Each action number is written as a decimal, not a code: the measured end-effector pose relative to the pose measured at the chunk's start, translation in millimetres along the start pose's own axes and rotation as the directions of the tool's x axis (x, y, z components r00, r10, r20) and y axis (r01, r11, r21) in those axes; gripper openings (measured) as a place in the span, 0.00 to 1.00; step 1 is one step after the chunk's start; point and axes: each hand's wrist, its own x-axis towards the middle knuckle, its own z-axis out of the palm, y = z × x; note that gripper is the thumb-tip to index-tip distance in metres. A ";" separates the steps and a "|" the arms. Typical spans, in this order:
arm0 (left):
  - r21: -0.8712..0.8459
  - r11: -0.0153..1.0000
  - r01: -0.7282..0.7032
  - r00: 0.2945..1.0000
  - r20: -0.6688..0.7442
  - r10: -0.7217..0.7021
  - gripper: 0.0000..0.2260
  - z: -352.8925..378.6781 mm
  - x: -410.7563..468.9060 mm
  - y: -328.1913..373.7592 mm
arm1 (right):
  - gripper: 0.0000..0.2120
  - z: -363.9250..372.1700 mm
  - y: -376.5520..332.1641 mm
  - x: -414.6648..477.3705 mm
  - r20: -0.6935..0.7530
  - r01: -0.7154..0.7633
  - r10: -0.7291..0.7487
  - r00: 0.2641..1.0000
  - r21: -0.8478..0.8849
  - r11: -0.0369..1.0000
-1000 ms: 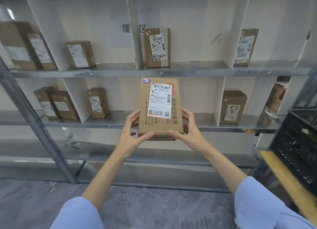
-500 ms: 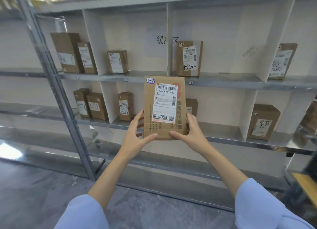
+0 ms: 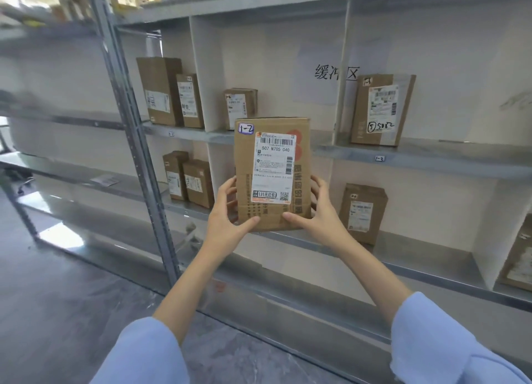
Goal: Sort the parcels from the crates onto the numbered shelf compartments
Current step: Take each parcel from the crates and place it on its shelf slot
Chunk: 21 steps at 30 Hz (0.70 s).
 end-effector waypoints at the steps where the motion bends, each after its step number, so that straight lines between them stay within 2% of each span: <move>1: 0.015 1.000 0.006 1.000 -0.012 -0.006 0.39 -0.3 9.8 -4.4 | 0.45 1.9 3.0 12.7 0.005 0.002 -0.002 1.000 0.004 1.000; 5: 0.055 0.998 -0.005 0.999 -0.034 0.007 0.39 -4.7 57.9 -17.8 | 0.47 8.1 9.0 66.3 -0.035 0.039 -0.040 0.999 -0.010 0.999; 17: 0.048 0.991 -0.128 0.991 -0.035 0.130 0.36 -2.9 193.9 -32.9 | 0.41 -0.9 22.6 197.8 -0.258 0.206 -0.197 0.946 0.007 0.979; 21: 0.067 0.982 -0.176 0.984 0.039 0.174 0.35 0.2 234.7 -35.5 | 0.40 -10.1 25.9 226.3 -0.343 0.245 -0.243 0.907 -0.037 0.969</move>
